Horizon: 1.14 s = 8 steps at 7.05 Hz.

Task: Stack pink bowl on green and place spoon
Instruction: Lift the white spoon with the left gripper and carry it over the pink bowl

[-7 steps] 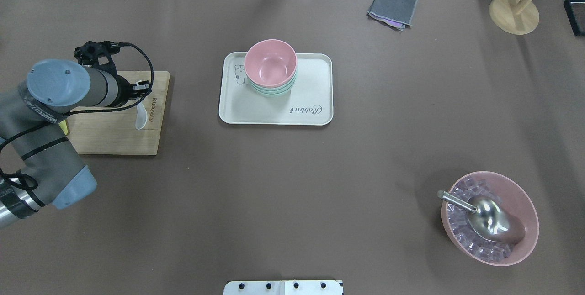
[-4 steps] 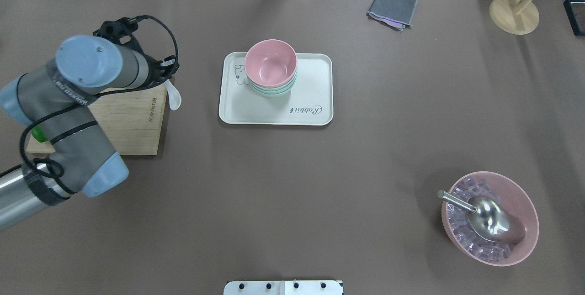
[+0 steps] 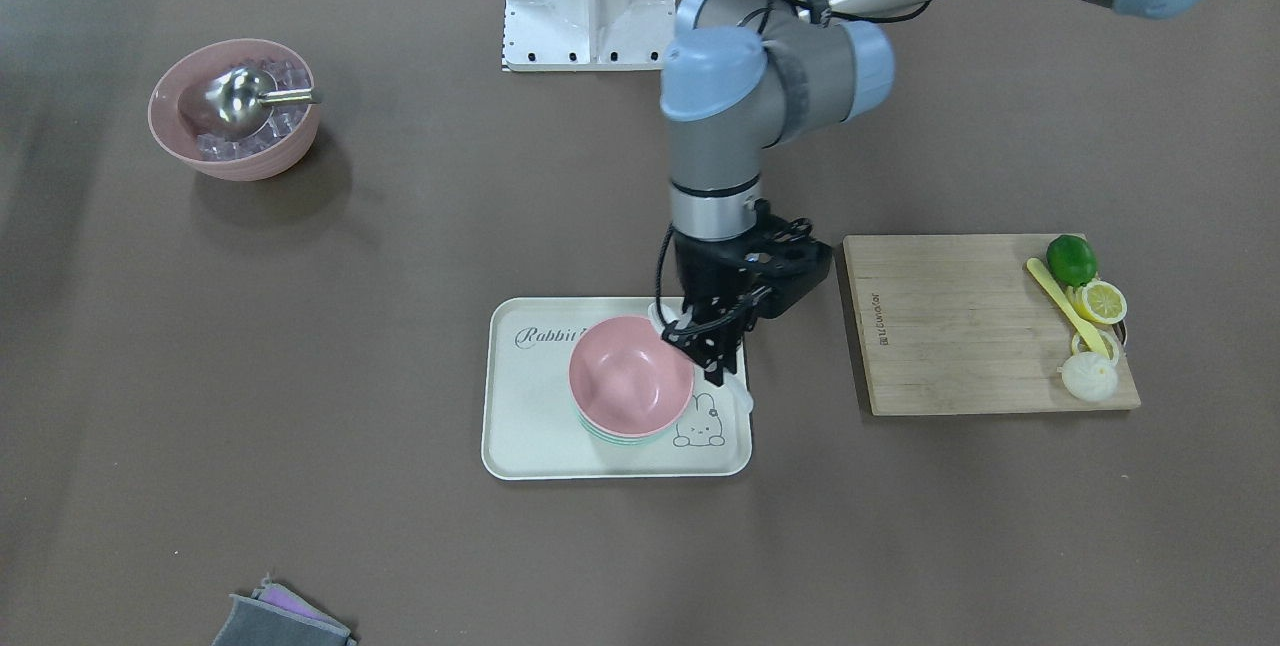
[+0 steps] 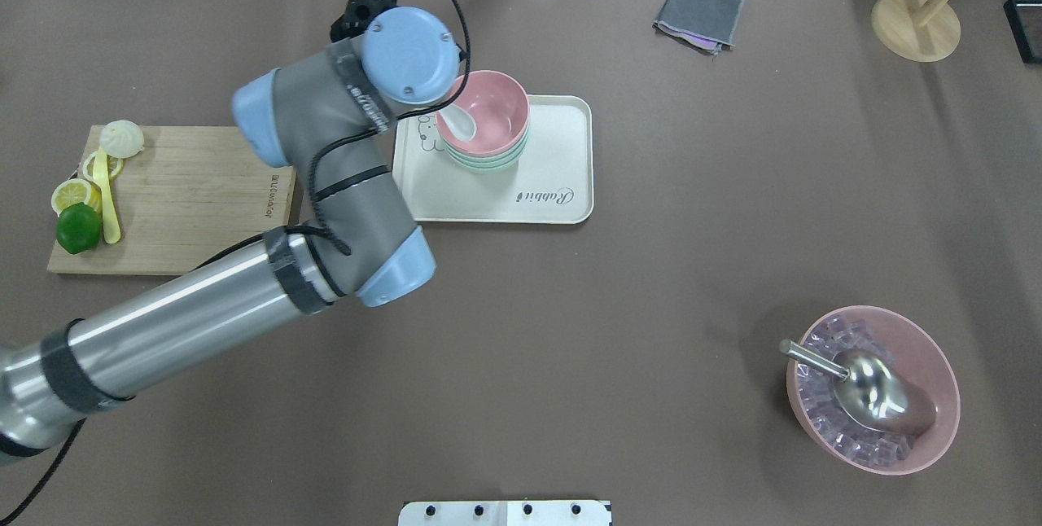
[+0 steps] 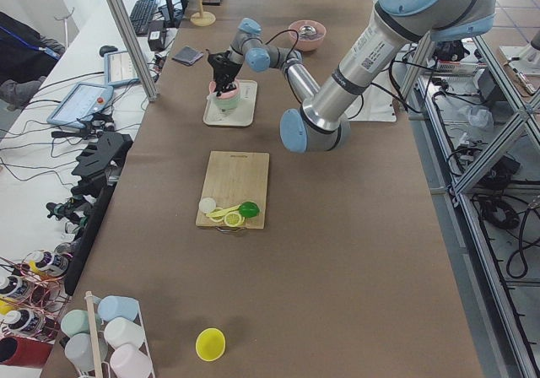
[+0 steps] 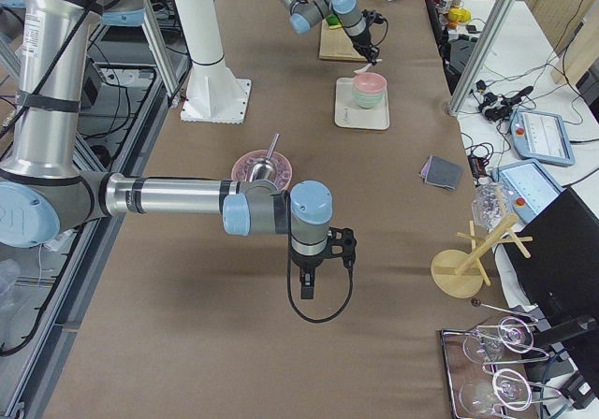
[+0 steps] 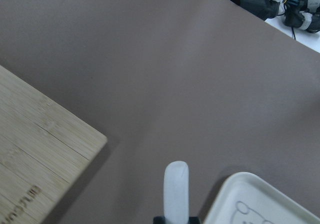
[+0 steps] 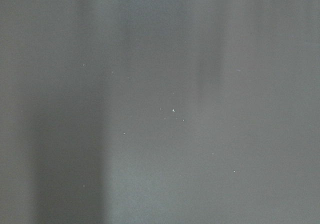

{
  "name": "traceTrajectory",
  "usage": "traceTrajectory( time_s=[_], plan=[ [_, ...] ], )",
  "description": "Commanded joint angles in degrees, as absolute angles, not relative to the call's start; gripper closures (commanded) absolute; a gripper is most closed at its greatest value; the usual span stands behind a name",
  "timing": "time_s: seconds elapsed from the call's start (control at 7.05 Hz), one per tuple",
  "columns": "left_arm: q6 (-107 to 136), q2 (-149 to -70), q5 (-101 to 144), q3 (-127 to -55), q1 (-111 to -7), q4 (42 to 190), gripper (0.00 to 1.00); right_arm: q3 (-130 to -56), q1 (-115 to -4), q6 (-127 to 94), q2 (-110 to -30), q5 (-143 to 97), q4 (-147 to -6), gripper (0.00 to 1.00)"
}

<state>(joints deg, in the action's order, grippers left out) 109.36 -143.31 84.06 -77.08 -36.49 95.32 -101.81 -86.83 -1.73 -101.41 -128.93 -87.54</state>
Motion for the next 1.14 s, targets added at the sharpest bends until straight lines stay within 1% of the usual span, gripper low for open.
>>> traceTrajectory(
  time_s=[0.0, 0.28, 0.43, 0.57, 0.71, 0.85, 0.99],
  plan=[
    [111.6, -148.2, 82.8, -70.3, -35.3, 95.9, 1.0, -101.7, -86.8, -1.8, -101.1, -128.8, -87.5, 0.0],
    [111.5, -148.1, 82.7, -70.4, -34.9, 95.9, 1.0, -101.7, -86.8, -1.8, -101.0, -128.8, -87.5, 0.0],
    [111.0, -147.8, 82.7, -70.5, -34.9, 95.9, 0.52, -101.7, -86.8, -1.8, -101.0, -128.8, -87.5, 0.0],
    [109.2, -147.7, 82.8, -70.6, -34.8, 95.9, 0.01, -101.7, -86.8, -1.8, -100.9, -128.8, -87.5, 0.0],
    [107.1, -146.4, 82.9, -72.2, -34.7, 95.8, 0.01, -101.7, -86.8, -2.0, -100.9, -128.8, -87.5, 0.0],
    [103.7, -142.4, 83.6, -77.2, -35.0, 95.7, 0.01, -101.7, -86.8, -2.0, -100.9, -128.8, -87.5, 0.0],
    [95.0, -137.8, 85.5, -85.0, -35.2, 95.1, 0.01, -101.6, -86.8, -2.0, -100.9, -128.8, -87.5, 0.0]
  ],
)
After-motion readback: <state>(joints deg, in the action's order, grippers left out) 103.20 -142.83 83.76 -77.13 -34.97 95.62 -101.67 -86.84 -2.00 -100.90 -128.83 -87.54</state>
